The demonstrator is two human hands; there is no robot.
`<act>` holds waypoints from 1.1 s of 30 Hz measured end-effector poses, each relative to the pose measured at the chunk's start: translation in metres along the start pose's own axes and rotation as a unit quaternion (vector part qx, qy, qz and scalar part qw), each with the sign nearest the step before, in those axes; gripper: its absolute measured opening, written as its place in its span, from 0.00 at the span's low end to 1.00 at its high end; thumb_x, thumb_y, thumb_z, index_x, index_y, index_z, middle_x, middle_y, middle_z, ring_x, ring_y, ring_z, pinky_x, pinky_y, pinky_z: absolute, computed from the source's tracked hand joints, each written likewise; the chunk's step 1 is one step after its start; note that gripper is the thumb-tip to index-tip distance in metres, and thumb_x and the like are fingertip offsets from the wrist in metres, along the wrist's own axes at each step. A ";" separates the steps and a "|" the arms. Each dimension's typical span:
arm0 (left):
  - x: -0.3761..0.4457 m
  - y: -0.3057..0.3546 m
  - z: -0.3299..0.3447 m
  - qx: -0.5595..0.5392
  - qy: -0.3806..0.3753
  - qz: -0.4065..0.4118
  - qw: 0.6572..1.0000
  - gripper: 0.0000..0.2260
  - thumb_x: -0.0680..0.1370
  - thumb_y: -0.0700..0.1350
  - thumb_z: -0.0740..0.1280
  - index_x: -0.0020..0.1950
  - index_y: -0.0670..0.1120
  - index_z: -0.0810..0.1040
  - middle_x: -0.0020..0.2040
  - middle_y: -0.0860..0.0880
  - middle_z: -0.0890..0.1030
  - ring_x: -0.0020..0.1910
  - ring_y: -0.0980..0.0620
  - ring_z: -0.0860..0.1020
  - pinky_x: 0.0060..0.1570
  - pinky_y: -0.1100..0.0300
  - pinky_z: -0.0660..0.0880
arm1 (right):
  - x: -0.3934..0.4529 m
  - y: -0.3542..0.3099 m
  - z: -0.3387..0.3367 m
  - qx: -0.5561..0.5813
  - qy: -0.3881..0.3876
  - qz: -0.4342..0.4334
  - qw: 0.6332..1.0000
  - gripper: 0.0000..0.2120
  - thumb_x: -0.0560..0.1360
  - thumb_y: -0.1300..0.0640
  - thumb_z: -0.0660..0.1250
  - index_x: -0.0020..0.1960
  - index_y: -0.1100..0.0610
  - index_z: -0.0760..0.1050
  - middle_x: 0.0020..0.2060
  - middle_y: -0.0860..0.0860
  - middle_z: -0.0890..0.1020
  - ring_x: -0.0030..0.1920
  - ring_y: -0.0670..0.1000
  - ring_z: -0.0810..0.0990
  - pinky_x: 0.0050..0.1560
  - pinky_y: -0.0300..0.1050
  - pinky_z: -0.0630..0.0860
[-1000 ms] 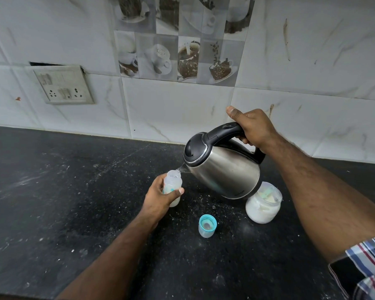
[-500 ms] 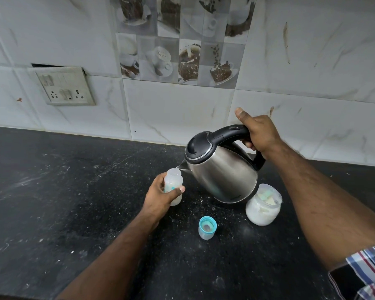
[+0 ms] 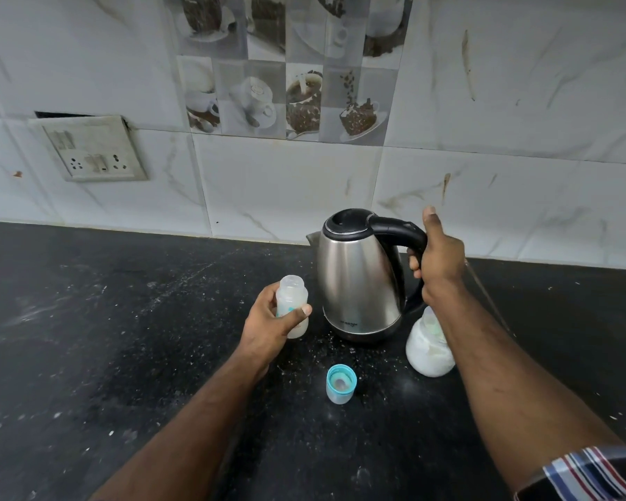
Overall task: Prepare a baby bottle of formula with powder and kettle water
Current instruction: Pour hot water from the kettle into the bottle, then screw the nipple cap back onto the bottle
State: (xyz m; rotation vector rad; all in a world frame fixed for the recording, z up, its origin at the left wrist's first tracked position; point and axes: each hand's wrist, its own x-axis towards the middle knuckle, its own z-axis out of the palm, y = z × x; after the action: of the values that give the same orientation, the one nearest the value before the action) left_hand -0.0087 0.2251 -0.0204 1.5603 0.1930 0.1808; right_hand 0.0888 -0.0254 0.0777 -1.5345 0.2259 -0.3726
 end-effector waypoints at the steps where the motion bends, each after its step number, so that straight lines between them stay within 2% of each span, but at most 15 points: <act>1: 0.000 -0.001 0.000 0.001 -0.004 -0.003 1.000 0.25 0.73 0.46 0.80 0.66 0.58 0.75 0.61 0.52 0.82 0.62 0.51 0.80 0.61 0.49 0.81 | -0.001 0.005 0.003 -0.003 0.020 0.006 1.000 0.31 0.72 0.28 0.65 0.29 0.55 0.74 0.20 0.52 0.74 0.18 0.50 0.67 0.19 0.37 0.64; 5: -0.002 -0.006 0.002 0.005 -0.017 -0.011 1.000 0.25 0.73 0.46 0.80 0.67 0.56 0.75 0.61 0.53 0.82 0.61 0.53 0.80 0.60 0.52 0.80 | -0.004 0.026 0.016 0.006 0.070 0.035 0.997 0.34 0.71 0.26 0.64 0.22 0.53 0.76 0.18 0.52 0.74 0.17 0.49 0.69 0.25 0.42 0.68; 9: -0.001 -0.012 0.005 0.011 -0.023 -0.018 1.000 0.25 0.73 0.44 0.80 0.68 0.52 0.76 0.59 0.54 0.83 0.57 0.60 0.81 0.47 0.69 0.78 | -0.004 0.038 0.029 -0.002 0.100 0.031 0.994 0.32 0.68 0.23 0.62 0.24 0.50 0.77 0.18 0.50 0.75 0.19 0.48 0.71 0.32 0.46 0.72; 11: -0.001 -0.015 0.005 0.010 -0.031 -0.025 0.999 0.24 0.74 0.43 0.80 0.67 0.53 0.76 0.58 0.55 0.83 0.52 0.65 0.82 0.43 0.73 0.77 | -0.002 0.041 0.033 -0.005 0.122 0.025 0.992 0.32 0.68 0.22 0.61 0.25 0.49 0.77 0.19 0.50 0.75 0.19 0.48 0.71 0.33 0.45 0.72; 12: -0.001 -0.017 0.005 0.008 -0.034 -0.027 0.999 0.23 0.74 0.42 0.79 0.65 0.54 0.76 0.58 0.55 0.83 0.51 0.67 0.82 0.43 0.73 0.77 | -0.001 0.043 0.035 -0.004 0.136 0.025 0.990 0.33 0.68 0.22 0.61 0.25 0.50 0.76 0.19 0.50 0.76 0.20 0.48 0.71 0.33 0.45 0.72; 14: 0.000 -0.020 0.005 0.004 -0.039 -0.033 0.999 0.23 0.74 0.42 0.79 0.64 0.55 0.76 0.59 0.54 0.83 0.54 0.63 0.82 0.46 0.71 0.78 | 0.001 0.045 0.037 0.005 0.162 0.032 0.986 0.33 0.67 0.22 0.61 0.25 0.51 0.75 0.20 0.50 0.77 0.22 0.50 0.73 0.33 0.45 0.73; 16: 0.000 -0.022 0.004 0.007 -0.046 -0.038 0.998 0.24 0.74 0.42 0.79 0.66 0.53 0.76 0.60 0.53 0.83 0.59 0.56 0.82 0.53 0.64 0.79 | 0.003 0.049 0.038 0.012 0.175 0.037 0.984 0.31 0.68 0.22 0.61 0.27 0.49 0.77 0.21 0.50 0.78 0.24 0.50 0.76 0.34 0.44 0.75; 18: 0.002 -0.026 0.004 0.012 -0.051 -0.041 0.998 0.24 0.74 0.43 0.80 0.67 0.53 0.76 0.61 0.52 0.83 0.61 0.54 0.81 0.58 0.59 0.79 | 0.002 0.052 0.040 0.006 0.175 0.022 0.984 0.30 0.68 0.22 0.60 0.28 0.47 0.78 0.22 0.49 0.78 0.25 0.49 0.77 0.34 0.43 0.74; 21: 0.004 -0.030 0.006 0.014 -0.054 -0.043 0.998 0.24 0.73 0.43 0.80 0.66 0.54 0.76 0.61 0.52 0.84 0.60 0.54 0.82 0.56 0.61 0.79 | 0.005 0.061 0.043 -0.004 0.157 -0.001 0.988 0.36 0.69 0.22 0.59 0.31 0.56 0.76 0.24 0.49 0.78 0.26 0.49 0.76 0.35 0.46 0.75; 24: 0.003 -0.034 0.009 0.012 -0.056 -0.044 0.997 0.23 0.73 0.42 0.80 0.66 0.52 0.77 0.58 0.53 0.84 0.58 0.56 0.82 0.53 0.63 0.79 | 0.010 0.067 0.038 -0.025 0.122 -0.013 0.992 0.38 0.70 0.22 0.57 0.37 0.59 0.76 0.27 0.50 0.79 0.26 0.47 0.75 0.34 0.47 0.75; 27: 0.001 -0.037 0.014 0.010 -0.064 -0.043 0.997 0.22 0.73 0.40 0.80 0.64 0.53 0.77 0.56 0.55 0.85 0.53 0.61 0.83 0.50 0.66 0.80 | 0.014 0.070 0.026 -0.066 0.104 -0.010 0.992 0.35 0.77 0.27 0.56 0.41 0.59 0.78 0.31 0.50 0.81 0.25 0.41 0.78 0.30 0.39 0.73; 29: 0.000 -0.039 0.018 0.008 -0.067 -0.045 0.997 0.22 0.73 0.39 0.79 0.64 0.52 0.77 0.56 0.53 0.85 0.51 0.63 0.83 0.49 0.66 0.80 | 0.015 0.068 0.018 -0.119 0.099 -0.033 0.987 0.30 0.81 0.34 0.58 0.41 0.59 0.78 0.31 0.49 0.80 0.30 0.44 0.78 0.31 0.35 0.70; 31: -0.002 -0.041 0.022 0.008 -0.069 -0.047 0.996 0.22 0.73 0.39 0.79 0.63 0.53 0.77 0.56 0.53 0.85 0.50 0.64 0.83 0.48 0.67 0.79 | 0.017 0.061 0.012 -0.165 0.098 -0.081 0.978 0.21 0.82 0.40 0.64 0.46 0.58 0.79 0.35 0.46 0.79 0.36 0.42 0.77 0.35 0.27 0.68; 32: -0.002 -0.042 0.025 0.008 -0.070 -0.048 0.996 0.22 0.73 0.39 0.79 0.63 0.53 0.77 0.56 0.53 0.85 0.50 0.64 0.83 0.48 0.67 0.79 | 0.015 0.054 0.008 -0.179 0.100 -0.106 0.973 0.16 0.81 0.44 0.67 0.53 0.57 0.80 0.40 0.46 0.80 0.39 0.43 0.78 0.39 0.26 0.69; 33: -0.003 -0.043 0.027 0.008 -0.069 -0.049 0.996 0.23 0.73 0.40 0.80 0.64 0.52 0.77 0.57 0.53 0.85 0.52 0.62 0.83 0.49 0.65 0.79 | 0.010 0.047 0.004 -0.192 0.100 -0.134 0.967 0.14 0.79 0.48 0.70 0.58 0.56 0.80 0.44 0.47 0.80 0.43 0.44 0.79 0.44 0.29 0.70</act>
State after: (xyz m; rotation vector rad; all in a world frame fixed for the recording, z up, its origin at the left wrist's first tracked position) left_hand -0.0058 0.1984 -0.0630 1.5697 0.1616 -0.0059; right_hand 0.1041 -0.0259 0.0317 -1.9178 0.2596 -0.7335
